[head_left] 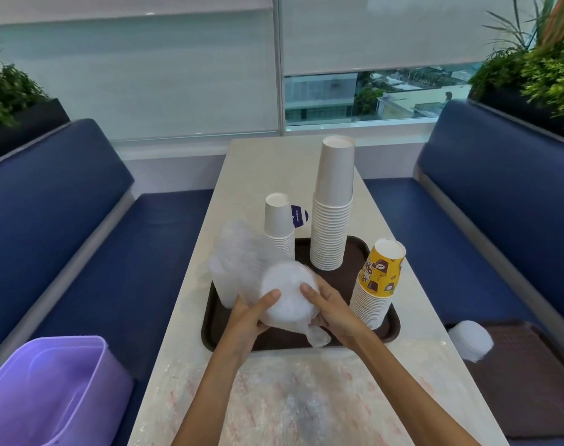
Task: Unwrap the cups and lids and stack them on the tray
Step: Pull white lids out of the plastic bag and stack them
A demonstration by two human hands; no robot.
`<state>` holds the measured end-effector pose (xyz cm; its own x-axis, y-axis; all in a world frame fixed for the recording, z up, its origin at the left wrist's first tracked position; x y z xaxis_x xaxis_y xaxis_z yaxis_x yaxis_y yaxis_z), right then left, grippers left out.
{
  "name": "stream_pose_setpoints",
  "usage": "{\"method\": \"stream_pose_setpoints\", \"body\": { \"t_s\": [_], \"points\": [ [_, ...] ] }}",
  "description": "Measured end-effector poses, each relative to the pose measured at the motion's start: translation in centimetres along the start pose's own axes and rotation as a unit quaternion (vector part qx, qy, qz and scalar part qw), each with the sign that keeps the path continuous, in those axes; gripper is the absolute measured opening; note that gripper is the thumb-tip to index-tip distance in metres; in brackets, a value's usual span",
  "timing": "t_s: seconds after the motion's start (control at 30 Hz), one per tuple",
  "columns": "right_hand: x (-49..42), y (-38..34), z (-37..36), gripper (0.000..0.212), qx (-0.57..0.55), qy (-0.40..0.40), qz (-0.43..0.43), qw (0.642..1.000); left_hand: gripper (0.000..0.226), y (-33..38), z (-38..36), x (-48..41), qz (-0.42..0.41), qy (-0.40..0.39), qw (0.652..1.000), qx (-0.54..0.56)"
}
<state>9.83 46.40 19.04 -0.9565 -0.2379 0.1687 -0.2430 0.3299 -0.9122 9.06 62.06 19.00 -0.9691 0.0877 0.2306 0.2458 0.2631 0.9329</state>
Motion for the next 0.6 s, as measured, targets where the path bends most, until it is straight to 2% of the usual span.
{"method": "stream_pose_setpoints", "body": {
  "t_s": [0.07, 0.1, 0.2, 0.27, 0.37, 0.5, 0.6],
  "points": [
    [0.0, 0.2, 0.5, 0.062, -0.029, 0.062, 0.027, 0.997, 0.056, -0.6, 0.0, -0.2, 0.006, 0.003, 0.998, 0.059],
    [0.0, 0.3, 0.7, 0.058, -0.046, 0.092, 0.039, 0.994, 0.053, -0.8, 0.0, -0.3, 0.008, 0.004, 0.997, 0.08],
    [0.3, 0.7, 1.0, 0.03, -0.08, 0.145, 0.052, 0.985, 0.055, -1.2, -0.6, -0.4, 0.025, 0.008, 0.994, 0.106],
    [0.4, 0.9, 1.1, 0.013, -0.083, 0.16, 0.051, 0.982, 0.047, -1.4, -1.1, -0.3, 0.033, 0.015, 0.993, 0.111],
    [0.6, 1.2, 1.6, 0.009, -0.068, 0.174, 0.045, 0.981, 0.055, -1.5, -1.5, -0.4, 0.039, 0.031, 0.991, 0.122],
    [1.7, 2.8, 2.1, 0.014, -0.029, 0.144, -0.007, 0.989, 0.067, -1.2, -1.7, -1.3, 0.025, 0.079, 0.974, 0.21],
    [2.9, 5.0, 1.4, 0.023, 0.027, 0.056, -0.076, 0.995, 0.062, -1.2, -2.6, -1.6, 0.006, 0.092, 0.981, 0.17]
  ]
}}
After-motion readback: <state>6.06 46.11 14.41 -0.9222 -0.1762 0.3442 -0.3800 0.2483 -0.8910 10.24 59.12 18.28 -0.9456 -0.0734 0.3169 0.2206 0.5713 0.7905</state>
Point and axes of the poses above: each hand's wrist, its own x-axis away from the middle knuckle, its own z-axis out of the back of the hand, y = z × x, the point moved 2 cm from there along -x, towards the middle knuckle, and after that the axes turned 5 degrees about -x, right-handed, at the moved point
